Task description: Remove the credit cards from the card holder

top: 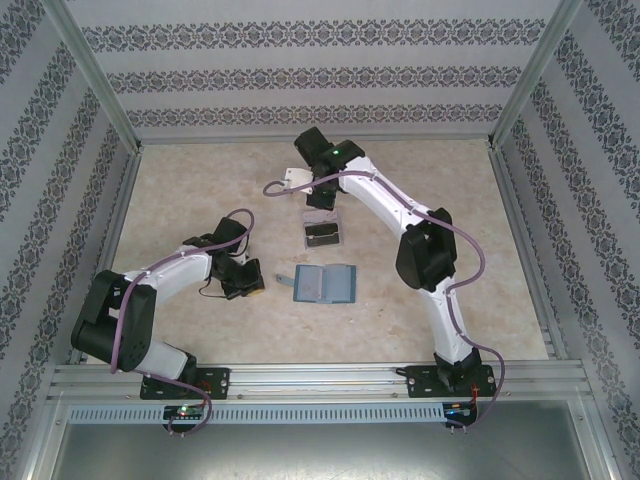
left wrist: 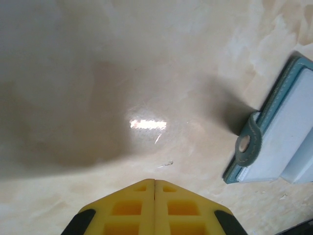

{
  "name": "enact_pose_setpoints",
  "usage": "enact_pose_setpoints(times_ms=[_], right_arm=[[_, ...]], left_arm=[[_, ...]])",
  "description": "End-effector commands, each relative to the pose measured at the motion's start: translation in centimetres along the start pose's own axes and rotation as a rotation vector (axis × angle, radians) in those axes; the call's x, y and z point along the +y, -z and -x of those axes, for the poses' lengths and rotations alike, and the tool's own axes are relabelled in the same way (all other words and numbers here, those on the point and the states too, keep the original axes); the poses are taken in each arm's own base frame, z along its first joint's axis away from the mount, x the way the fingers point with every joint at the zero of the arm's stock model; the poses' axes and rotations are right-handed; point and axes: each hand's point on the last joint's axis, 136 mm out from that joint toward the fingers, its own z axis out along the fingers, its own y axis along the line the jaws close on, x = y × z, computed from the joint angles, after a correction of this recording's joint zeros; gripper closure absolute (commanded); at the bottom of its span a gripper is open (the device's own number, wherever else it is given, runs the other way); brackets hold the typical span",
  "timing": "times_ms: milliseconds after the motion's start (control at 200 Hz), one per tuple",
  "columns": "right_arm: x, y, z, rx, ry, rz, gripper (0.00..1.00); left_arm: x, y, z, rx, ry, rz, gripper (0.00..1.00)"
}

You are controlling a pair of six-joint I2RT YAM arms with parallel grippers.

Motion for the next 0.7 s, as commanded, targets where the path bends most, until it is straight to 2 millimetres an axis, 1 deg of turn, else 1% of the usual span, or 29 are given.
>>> enact_pose_setpoints(times_ms=[0, 135, 220, 245, 290, 380, 510, 580, 699], right_arm=[[-0.5, 2.1, 1.5, -0.090, -0.227, -0.049, 0.92], [-0.4, 2.9, 1.2, -0.123, -0.423, -0.061, 0.94], [0.1, 3.4, 1.3, -0.164, -0.559, -0.037, 1.00], [0.3, 3.7, 1.4, -0.183, -0.597, -0.027, 1.00], [1.0, 3.7, 1.5, -0.206, -0.666, 0.002, 1.00], [2.3, 4.3, 1.7, -0.264, -0.785, 0.057, 1.00], [3.9, 4.5, 0.5, -0.267, -0.974, 0.110, 1.00], [5.1, 4.5, 0.3, -0.260, -1.056, 0.159, 1.00], [7.0, 3.9, -0.7, -0.233, -1.213, 0.220, 1.00]], left_arm=[[-2.4, 1.0, 1.9, -0.053, -0.022, -0.084, 0.99], [-3.8, 1.4, 2.6, -0.069, -0.044, -0.128, 0.99], [-4.6, 1.6, 2.9, -0.070, -0.060, -0.154, 0.99], [-4.9, 1.6, 3.0, -0.070, -0.064, -0.164, 0.99], [-5.3, 1.7, 3.2, -0.069, -0.072, -0.176, 0.99], [-6.2, 1.8, 3.4, -0.062, -0.086, -0.196, 0.99], [-7.2, 1.8, 3.6, -0.047, -0.109, -0.215, 0.99], [-7.8, 1.5, 3.6, -0.033, -0.123, -0.216, 0.99], [-8.7, 0.9, 3.5, -0.016, -0.151, -0.218, 0.99]])
